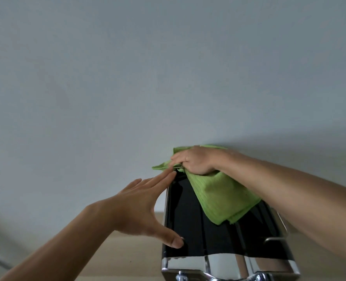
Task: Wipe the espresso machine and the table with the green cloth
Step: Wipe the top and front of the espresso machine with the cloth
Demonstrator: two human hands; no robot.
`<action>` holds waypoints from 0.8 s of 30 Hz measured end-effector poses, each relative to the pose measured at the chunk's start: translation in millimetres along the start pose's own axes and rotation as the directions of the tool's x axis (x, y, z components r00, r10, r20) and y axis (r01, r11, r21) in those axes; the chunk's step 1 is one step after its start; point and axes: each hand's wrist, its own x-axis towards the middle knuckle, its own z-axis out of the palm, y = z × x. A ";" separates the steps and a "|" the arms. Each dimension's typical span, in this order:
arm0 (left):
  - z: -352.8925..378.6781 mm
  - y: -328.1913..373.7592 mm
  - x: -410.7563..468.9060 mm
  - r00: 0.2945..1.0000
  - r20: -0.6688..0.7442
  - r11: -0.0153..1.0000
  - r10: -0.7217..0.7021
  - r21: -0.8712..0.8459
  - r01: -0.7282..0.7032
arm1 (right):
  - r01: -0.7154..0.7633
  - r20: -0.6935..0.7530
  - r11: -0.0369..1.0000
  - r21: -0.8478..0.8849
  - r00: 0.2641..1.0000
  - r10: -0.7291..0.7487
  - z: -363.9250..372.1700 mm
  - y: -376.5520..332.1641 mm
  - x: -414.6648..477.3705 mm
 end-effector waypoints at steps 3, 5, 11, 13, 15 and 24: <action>-0.1 1.1 0.5 1.000 0.001 1.000 0.016 0.016 -0.016 | -0.071 -0.022 0.994 -0.088 0.997 0.069 0.5 11.3 -22.7; -0.2 0.8 0.3 1.000 0.001 1.000 0.019 0.018 -0.019 | -0.164 -0.047 0.981 -0.104 0.986 0.159 0.3 16.4 -39.6; -2.1 2.3 -3.2 1.000 -0.005 1.000 0.008 0.023 -0.007 | -0.369 -0.142 0.923 -0.112 0.925 0.353 6.7 19.4 -53.7; -1.9 3.4 -2.5 1.000 -0.014 1.000 0.002 0.016 -0.002 | -0.402 -0.147 0.909 -0.106 0.911 0.386 3.7 25.8 -64.6; -3.0 4.7 -2.7 1.000 -0.020 1.000 0.003 0.012 -0.003 | -0.452 -0.113 0.892 -0.021 0.887 0.447 -2.0 35.2 -80.3; 0.1 2.5 -3.4 1.000 -0.024 1.000 0.006 0.022 -0.006 | -0.494 -0.315 0.795 -0.352 0.863 0.396 0.2 14.9 -104.2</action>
